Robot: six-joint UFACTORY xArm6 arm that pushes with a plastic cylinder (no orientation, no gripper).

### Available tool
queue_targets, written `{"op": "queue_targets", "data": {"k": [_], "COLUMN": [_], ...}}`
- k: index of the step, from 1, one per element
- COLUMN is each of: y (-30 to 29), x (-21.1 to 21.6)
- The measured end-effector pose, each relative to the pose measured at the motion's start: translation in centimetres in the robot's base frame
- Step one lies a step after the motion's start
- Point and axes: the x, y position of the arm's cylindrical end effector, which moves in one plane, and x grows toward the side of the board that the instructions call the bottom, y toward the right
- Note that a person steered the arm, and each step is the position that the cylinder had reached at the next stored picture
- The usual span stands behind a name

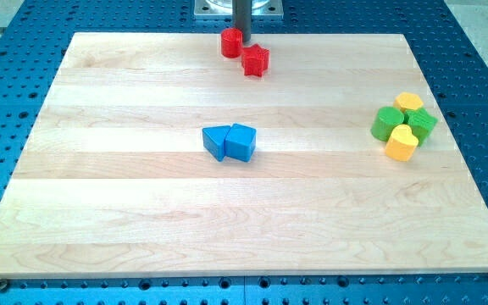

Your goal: Place the red blocks vertically top to the blue blocks

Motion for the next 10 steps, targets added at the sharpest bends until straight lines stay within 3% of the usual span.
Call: {"op": "queue_targets", "data": {"k": [1,3,4,5,6,7,9,10], "y": [-5.1,-5.6,-5.0,-1.4,0.6,1.7,1.9,2.7], "x": [1.8,2.7,6.8,4.8,0.0,0.0,9.7,10.2]}}
